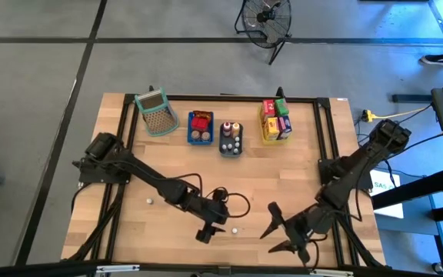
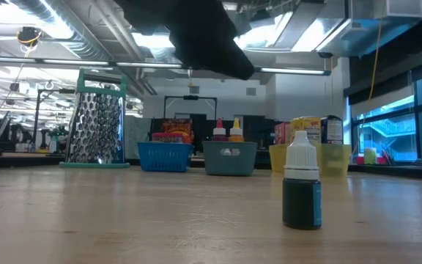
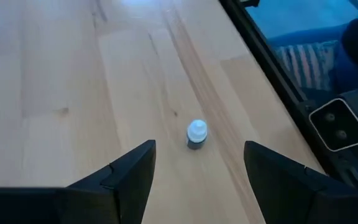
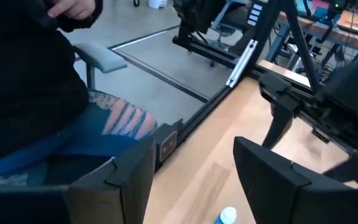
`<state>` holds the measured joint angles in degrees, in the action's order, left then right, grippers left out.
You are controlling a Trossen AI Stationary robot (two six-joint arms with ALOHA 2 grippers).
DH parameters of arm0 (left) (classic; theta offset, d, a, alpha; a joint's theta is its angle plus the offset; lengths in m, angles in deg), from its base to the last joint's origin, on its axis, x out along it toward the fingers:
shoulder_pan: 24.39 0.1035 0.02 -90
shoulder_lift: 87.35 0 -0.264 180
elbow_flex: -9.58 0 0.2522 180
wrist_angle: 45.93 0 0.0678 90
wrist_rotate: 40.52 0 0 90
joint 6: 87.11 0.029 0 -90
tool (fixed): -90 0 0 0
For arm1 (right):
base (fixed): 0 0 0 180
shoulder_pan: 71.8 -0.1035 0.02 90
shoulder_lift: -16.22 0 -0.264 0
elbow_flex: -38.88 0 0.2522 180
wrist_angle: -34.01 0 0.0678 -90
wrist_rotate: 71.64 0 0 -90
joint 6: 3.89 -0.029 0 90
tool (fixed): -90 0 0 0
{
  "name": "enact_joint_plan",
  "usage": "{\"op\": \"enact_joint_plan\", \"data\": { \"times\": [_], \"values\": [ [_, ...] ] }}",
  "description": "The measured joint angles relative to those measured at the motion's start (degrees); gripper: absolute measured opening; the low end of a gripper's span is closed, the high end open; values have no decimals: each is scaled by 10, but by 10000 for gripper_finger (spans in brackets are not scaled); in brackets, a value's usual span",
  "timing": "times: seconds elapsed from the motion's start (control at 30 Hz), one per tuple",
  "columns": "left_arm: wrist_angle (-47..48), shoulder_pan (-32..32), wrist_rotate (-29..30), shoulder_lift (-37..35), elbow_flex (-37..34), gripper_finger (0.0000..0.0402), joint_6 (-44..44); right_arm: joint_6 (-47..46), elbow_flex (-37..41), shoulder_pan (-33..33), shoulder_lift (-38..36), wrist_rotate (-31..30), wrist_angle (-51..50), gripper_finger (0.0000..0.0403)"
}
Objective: Pick & Place Kitchen Items
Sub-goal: Put the small black food coloring bottle into the dark green bin
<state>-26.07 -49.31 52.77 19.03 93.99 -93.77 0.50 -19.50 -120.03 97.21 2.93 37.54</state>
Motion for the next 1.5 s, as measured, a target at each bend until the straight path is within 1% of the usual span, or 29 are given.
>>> {"op": "enact_joint_plan", "data": {
  "times": [0.1, 0.2, 0.3, 0.37, 0.43, 0.57, 0.67, 0.8, 1.0, 1.17, 1.33, 1.5],
  "values": [
    [-11, 0, -1, 2, 0, 239, 14, 0, 0, -11, 0, 0, 9, 217],
    [-22, 2, 21, 1, 0, 239, 47, 0, 0, -23, 0, 0, 29, 217],
    [-26, 7, 27, 1, 0, 239, 57, 2, 0, -36, 0, -2, 52, 217],
    [-25, 7, 30, 1, 0, 239, 47, 12, 0, -47, 0, -2, 64, 217],
    [-30, 3, 45, 1, 0, 239, 34, 20, 0, -58, 0, -4, 82, 217],
    [-66, -11, 87, 9, 0, 239, 10, 32, 0, -80, 0, -50, 102, 217],
    [-88, -26, 93, 25, 0, 239, 10, 29, 0, -90, 0, -75, 114, 217],
    [-116, -44, 96, 47, 0, 239, 10, 13, 0, -95, 0, -75, 122, 217],
    [-165, -58, 134, 70, 0, 239, 19, 10, 0, -97, 1, -75, 138, 217],
    [-166, -54, 150, 87, 0, 239, -7, 9, 0, -97, 24, -71, 182, 217],
    [-167, -53, 148, 92, 0, 239, -16, 7, 0, -97, 57, -71, 227, 217],
    [-166, -53, 147, 91, 0, 239, -36, -5, 0, -97, 69, -71, 250, 217]
  ]
}}
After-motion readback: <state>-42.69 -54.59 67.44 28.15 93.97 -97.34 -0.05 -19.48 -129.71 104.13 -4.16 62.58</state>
